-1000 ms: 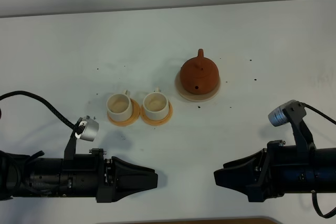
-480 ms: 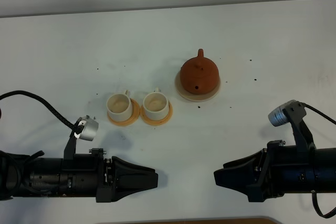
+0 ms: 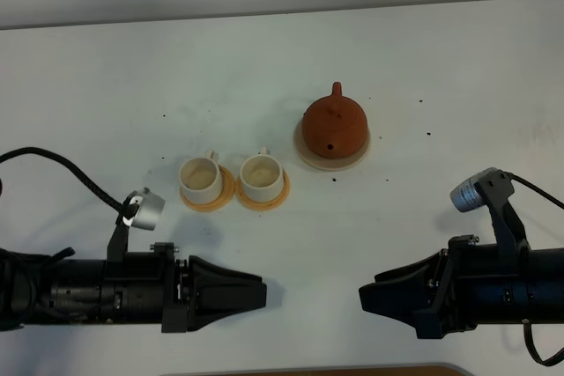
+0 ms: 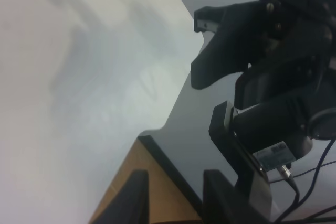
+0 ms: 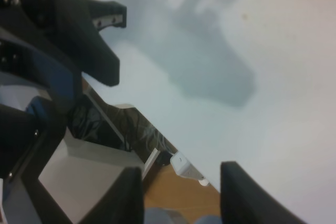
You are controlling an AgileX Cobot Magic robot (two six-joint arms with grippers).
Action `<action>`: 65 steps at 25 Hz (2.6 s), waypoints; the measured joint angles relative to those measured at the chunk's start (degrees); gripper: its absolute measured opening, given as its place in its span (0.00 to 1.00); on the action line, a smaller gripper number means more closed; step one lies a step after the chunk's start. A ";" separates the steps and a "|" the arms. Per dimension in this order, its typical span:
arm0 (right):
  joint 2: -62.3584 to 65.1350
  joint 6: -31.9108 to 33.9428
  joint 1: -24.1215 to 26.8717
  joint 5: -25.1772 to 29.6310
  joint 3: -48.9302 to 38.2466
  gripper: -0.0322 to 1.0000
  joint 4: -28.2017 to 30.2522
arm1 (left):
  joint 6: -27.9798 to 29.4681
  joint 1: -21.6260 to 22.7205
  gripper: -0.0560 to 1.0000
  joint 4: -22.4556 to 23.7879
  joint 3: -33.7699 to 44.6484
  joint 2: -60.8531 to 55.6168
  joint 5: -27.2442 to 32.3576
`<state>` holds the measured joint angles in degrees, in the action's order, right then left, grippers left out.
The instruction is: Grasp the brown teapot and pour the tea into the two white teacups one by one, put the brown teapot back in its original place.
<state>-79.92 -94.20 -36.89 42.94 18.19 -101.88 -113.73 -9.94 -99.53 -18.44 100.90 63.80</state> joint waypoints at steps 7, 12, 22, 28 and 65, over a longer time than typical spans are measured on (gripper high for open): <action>0.00 1.17 0.00 0.00 0.00 0.40 -0.05 | 7.29 0.00 0.33 0.35 -6.02 -0.68 0.75; 0.00 1.45 0.00 0.42 2.02 0.40 0.00 | 16.06 0.00 0.33 4.69 -12.24 -4.30 0.82; -0.20 2.42 0.00 -1.27 12.11 0.40 3.93 | 42.51 0.00 0.33 25.11 -22.80 -24.62 -7.56; -0.28 11.35 0.00 -8.08 19.68 0.40 14.10 | 65.04 0.00 0.33 47.55 -22.92 -39.35 -16.19; -0.39 33.25 0.00 -15.93 38.34 0.40 38.60 | 115.24 2.34 0.33 97.67 -8.10 -97.60 -3.44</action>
<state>-80.31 -60.95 -36.89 27.02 56.53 -63.28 1.52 -7.60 -1.85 -26.54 3.30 60.35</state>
